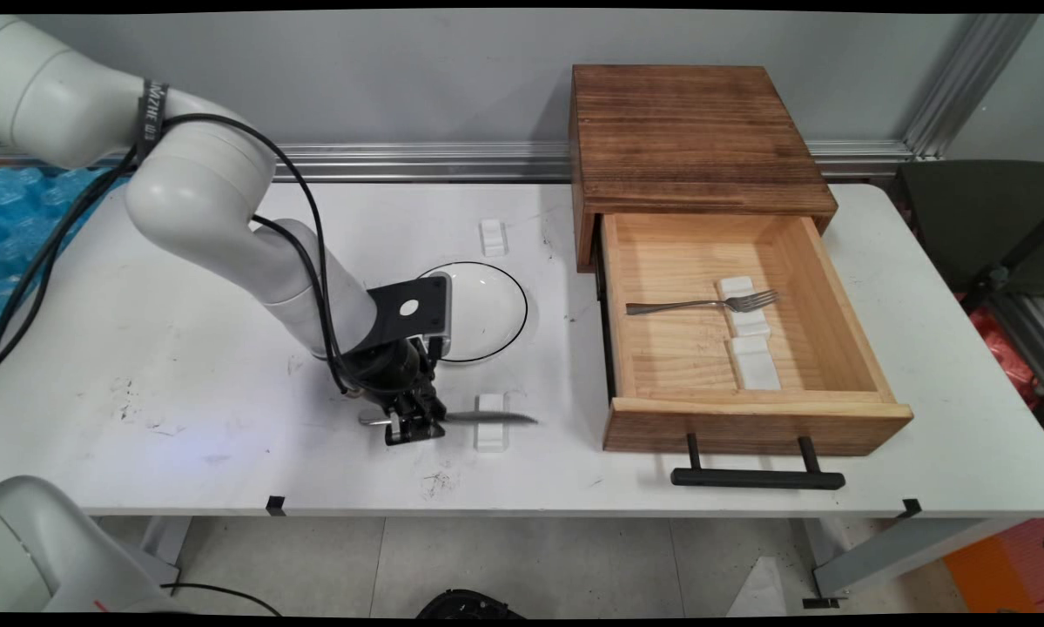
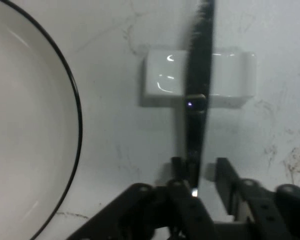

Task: Pick up the knife from the right of the white plate, then place the picked object into the drawer

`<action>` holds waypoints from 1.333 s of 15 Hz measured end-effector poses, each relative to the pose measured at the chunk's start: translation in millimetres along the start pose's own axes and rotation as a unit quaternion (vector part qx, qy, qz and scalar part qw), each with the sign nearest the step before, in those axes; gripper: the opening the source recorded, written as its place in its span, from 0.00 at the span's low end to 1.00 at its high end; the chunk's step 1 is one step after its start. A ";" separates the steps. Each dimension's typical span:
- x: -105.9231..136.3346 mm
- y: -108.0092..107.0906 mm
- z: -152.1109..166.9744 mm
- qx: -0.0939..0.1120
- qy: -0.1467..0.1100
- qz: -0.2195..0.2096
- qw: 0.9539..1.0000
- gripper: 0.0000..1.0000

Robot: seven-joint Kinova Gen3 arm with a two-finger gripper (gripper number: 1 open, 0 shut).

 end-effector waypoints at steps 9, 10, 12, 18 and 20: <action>-0.2 -3.0 0.1 0.000 0.000 0.000 1.000 0.00; 0.5 -2.9 -0.7 -0.001 0.000 0.001 1.000 0.00; 2.3 -2.3 -3.9 -0.004 0.000 0.001 1.000 0.00; 19.2 6.9 -49.7 0.002 -0.024 0.003 1.000 0.00; 34.9 15.3 -75.0 0.008 -0.032 0.003 0.999 0.00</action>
